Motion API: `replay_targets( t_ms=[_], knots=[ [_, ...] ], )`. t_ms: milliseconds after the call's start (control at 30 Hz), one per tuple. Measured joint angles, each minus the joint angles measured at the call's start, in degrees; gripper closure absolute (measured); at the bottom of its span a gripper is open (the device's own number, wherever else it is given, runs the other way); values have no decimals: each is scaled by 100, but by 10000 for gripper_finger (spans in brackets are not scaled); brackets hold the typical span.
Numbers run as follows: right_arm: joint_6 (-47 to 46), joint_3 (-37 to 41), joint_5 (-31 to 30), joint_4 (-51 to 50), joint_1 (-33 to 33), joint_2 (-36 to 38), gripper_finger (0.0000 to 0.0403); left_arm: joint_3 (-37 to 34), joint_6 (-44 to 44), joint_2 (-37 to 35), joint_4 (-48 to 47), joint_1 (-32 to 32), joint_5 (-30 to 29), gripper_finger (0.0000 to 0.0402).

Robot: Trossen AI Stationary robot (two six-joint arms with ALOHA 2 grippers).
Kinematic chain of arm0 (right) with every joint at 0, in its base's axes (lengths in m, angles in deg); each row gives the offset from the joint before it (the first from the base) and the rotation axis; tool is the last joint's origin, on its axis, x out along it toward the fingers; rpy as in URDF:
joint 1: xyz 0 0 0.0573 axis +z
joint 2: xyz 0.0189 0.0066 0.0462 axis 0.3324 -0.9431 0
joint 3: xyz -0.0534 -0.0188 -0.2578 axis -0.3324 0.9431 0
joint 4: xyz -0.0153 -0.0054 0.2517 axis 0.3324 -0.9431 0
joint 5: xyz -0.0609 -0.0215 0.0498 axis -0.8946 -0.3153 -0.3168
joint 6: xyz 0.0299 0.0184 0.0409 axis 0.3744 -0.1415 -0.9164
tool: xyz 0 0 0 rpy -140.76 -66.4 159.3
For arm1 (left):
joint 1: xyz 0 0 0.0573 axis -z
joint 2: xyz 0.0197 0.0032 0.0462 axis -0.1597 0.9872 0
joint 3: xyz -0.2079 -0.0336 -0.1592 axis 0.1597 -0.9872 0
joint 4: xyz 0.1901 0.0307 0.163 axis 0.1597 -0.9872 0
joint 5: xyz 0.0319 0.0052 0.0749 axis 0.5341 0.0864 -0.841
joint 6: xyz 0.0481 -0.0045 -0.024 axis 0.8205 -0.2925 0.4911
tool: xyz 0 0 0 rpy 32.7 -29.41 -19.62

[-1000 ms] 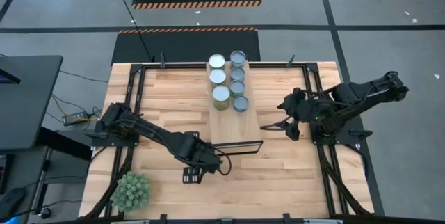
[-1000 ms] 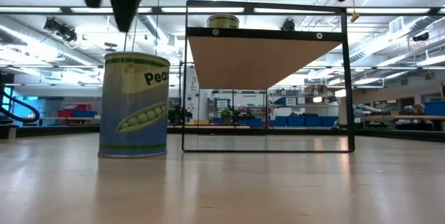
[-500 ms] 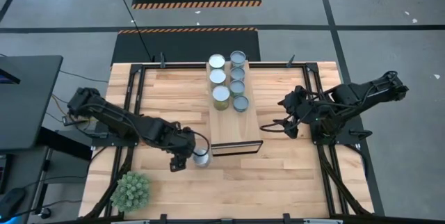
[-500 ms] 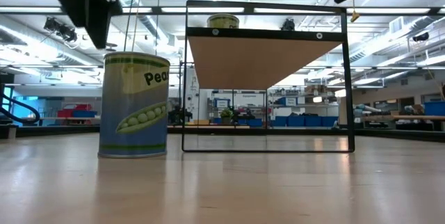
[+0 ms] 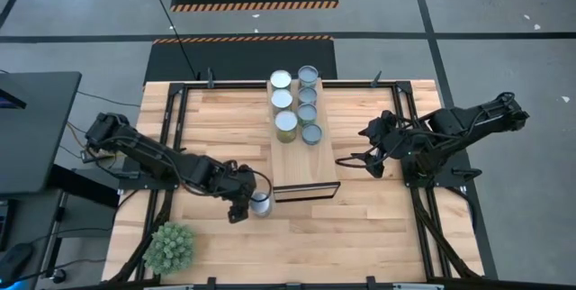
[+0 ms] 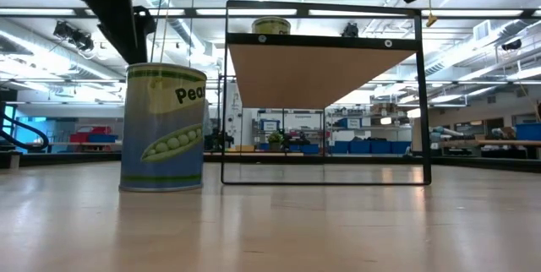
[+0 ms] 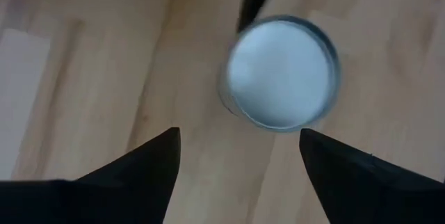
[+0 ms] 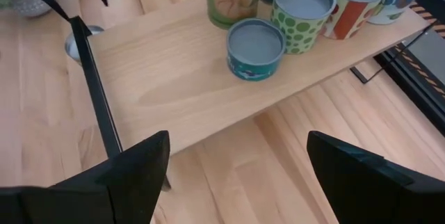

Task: Pick and place cans onto a shelf
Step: Put the canned peas on the shelf

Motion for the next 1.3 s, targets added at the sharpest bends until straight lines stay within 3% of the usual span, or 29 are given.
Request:
replay_targets(
  t_ms=[167, 367, 600, 900, 1300],
  knots=[
    [1, 0, 2, 19, 0, 0, 56, -2, -275, 99, 40, -4, -11, 74],
    [-3, 0, 6, 20, 0, 1, 56, 0, -401, 156, 173, -21, -6, 8],
    [3, 0, 24, 22, 0, 0, 56, 0, -680, 191, 581, 15, 106, 7],
    [16, 0, 25, 24, -1, 0, 56, 11, -74, 393, 1237, 168, -340, 5],
    [-5, 2, 28, 24, 0, 0, 56, 7, -94, 589, 1295, 229, -369, 4]
  ],
)
